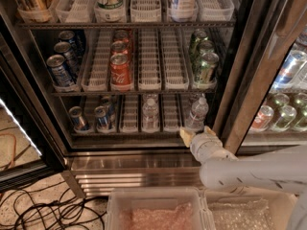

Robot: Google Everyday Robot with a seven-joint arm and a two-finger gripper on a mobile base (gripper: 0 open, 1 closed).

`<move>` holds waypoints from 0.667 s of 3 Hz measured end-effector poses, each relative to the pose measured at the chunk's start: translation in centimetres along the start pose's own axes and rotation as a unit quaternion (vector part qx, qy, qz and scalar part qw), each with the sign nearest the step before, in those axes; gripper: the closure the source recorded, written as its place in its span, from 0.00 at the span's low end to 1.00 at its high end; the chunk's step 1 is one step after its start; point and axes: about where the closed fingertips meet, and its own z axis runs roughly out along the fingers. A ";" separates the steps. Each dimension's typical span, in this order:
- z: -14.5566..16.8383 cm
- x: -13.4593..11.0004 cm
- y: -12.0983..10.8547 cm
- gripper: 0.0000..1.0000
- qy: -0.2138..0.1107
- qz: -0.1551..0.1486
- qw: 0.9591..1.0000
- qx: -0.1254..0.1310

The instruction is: Pick water bottle from bottom shelf of fridge

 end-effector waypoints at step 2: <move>0.9 -2.1 -0.4 0.35 -0.030 -0.025 0.999 0.014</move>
Offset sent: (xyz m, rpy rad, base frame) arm 0.0156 -0.0072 0.0146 -0.0608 -0.0686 -0.0148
